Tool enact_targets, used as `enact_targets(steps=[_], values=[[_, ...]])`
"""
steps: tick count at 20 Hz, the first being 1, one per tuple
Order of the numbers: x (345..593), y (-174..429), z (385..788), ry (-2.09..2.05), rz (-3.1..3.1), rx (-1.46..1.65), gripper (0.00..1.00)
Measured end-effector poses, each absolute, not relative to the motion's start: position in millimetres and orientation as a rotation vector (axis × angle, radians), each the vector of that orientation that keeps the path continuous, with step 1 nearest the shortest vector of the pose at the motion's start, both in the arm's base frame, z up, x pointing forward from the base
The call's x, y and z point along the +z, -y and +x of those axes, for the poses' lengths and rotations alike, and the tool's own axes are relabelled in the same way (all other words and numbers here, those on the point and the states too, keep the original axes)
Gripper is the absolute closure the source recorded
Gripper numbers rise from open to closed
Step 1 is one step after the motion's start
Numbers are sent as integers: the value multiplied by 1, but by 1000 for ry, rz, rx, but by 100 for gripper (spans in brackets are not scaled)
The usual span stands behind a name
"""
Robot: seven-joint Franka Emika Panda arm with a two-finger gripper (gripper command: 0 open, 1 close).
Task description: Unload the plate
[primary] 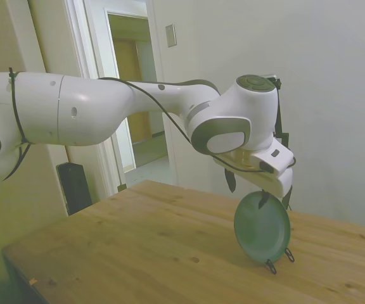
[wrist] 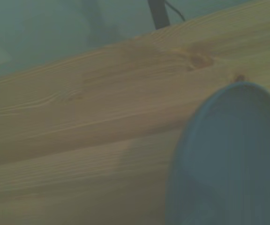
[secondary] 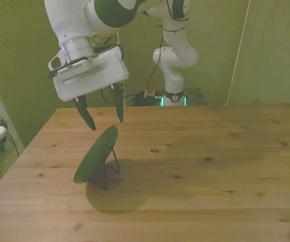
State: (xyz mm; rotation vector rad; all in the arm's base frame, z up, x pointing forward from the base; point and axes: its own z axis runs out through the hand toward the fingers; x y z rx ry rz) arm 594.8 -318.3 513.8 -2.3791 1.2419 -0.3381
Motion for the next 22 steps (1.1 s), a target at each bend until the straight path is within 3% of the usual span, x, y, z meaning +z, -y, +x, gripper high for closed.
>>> enact_targets(steps=[5, 6, 22], values=[[507, 312, 599, -1244, -2378, -331, 0], [507, 314, 598, -1247, -2377, -332, 100], [493, 325, 594, -1221, -2335, -284, 100]])
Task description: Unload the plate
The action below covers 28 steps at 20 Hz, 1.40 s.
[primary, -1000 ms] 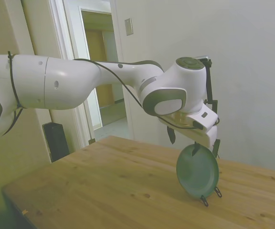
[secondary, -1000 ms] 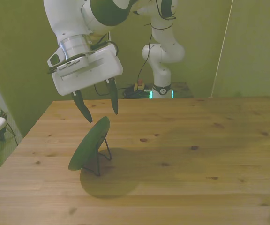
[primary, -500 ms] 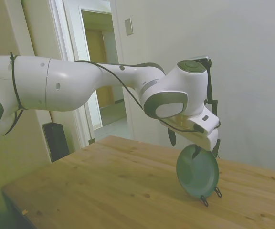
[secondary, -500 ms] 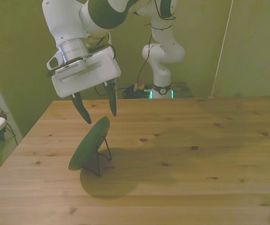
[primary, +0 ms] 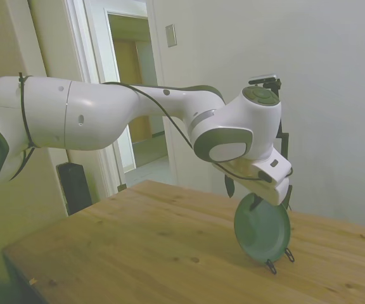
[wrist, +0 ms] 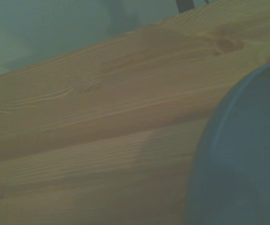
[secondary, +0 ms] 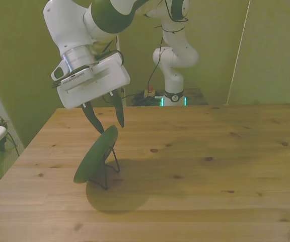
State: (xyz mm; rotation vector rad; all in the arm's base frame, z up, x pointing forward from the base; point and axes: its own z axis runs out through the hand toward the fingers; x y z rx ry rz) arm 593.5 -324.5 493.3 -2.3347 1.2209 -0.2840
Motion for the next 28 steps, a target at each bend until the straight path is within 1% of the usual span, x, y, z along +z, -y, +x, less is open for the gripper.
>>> enact_targets(steps=[6, 20, 23, 26, 28], values=[[486, 328, 595, -1221, -2337, -277, 100], [489, 330, 595, -1206, -2342, -290, 100], [501, 331, 591, -1192, -2343, -318, 100], [525, 331, 582, -1178, -2334, -368, 100], [547, 329, 574, -1167, -2320, -410, 100]])
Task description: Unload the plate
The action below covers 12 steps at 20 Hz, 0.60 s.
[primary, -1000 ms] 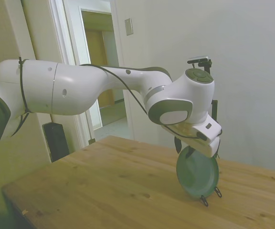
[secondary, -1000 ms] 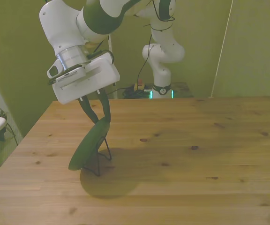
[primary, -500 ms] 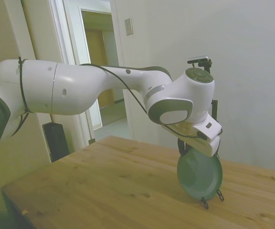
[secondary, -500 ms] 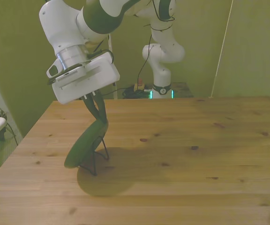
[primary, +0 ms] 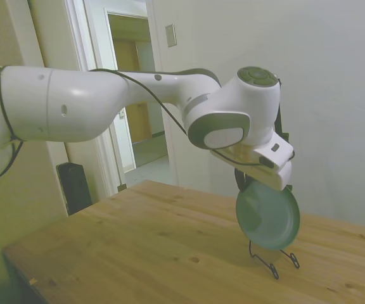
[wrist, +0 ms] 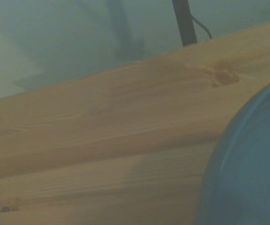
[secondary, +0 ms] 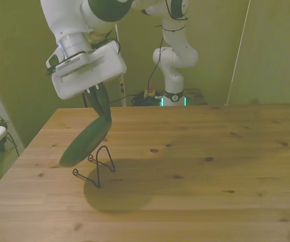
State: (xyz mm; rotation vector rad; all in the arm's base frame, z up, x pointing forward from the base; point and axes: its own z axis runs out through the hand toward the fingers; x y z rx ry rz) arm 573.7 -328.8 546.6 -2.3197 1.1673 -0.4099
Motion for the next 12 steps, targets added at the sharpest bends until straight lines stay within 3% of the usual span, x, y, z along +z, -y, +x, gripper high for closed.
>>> enact_targets(steps=[7, 10, 12], values=[[631, 268, 511, -1050, -2306, -512, 100], [633, 216, 495, -1010, -2352, -456, 100], [617, 183, 500, -1015, -2389, -397, 100]])
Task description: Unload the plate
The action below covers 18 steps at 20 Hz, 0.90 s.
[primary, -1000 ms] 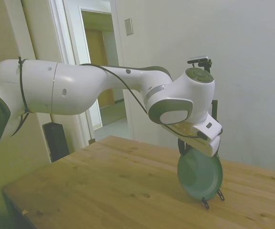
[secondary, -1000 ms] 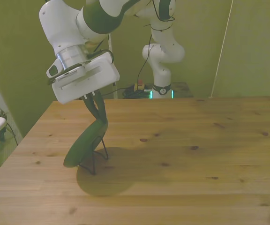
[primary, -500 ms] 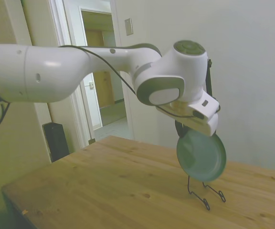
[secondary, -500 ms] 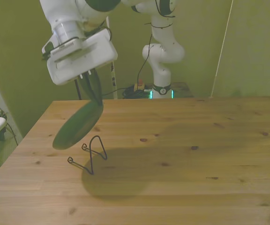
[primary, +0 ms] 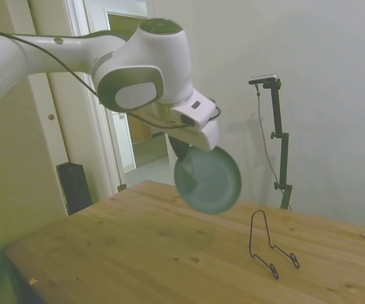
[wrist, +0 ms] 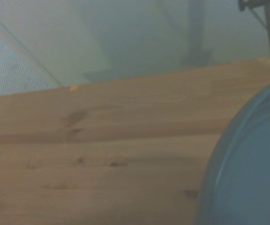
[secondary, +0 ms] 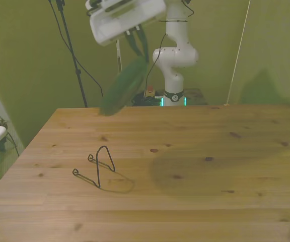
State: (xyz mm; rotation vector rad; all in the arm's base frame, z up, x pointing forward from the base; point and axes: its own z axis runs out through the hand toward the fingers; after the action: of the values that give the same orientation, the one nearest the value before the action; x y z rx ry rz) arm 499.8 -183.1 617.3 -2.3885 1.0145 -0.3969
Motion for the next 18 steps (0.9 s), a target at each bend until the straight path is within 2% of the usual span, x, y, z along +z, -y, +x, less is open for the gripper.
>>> enact_targets(steps=[2, 4, 6, 8, 10, 18], values=[[585, 157, 513, -1043, -2424, -333, 100], [540, 142, 530, -1077, -2453, -272, 100], [493, 142, 547, -1119, -2470, -217, 100], [458, 147, 559, -1157, -2479, -174, 100], [441, 150, 570, -1172, -2485, -148, 100], [404, 149, 591, -1188, -2494, -77, 100]])
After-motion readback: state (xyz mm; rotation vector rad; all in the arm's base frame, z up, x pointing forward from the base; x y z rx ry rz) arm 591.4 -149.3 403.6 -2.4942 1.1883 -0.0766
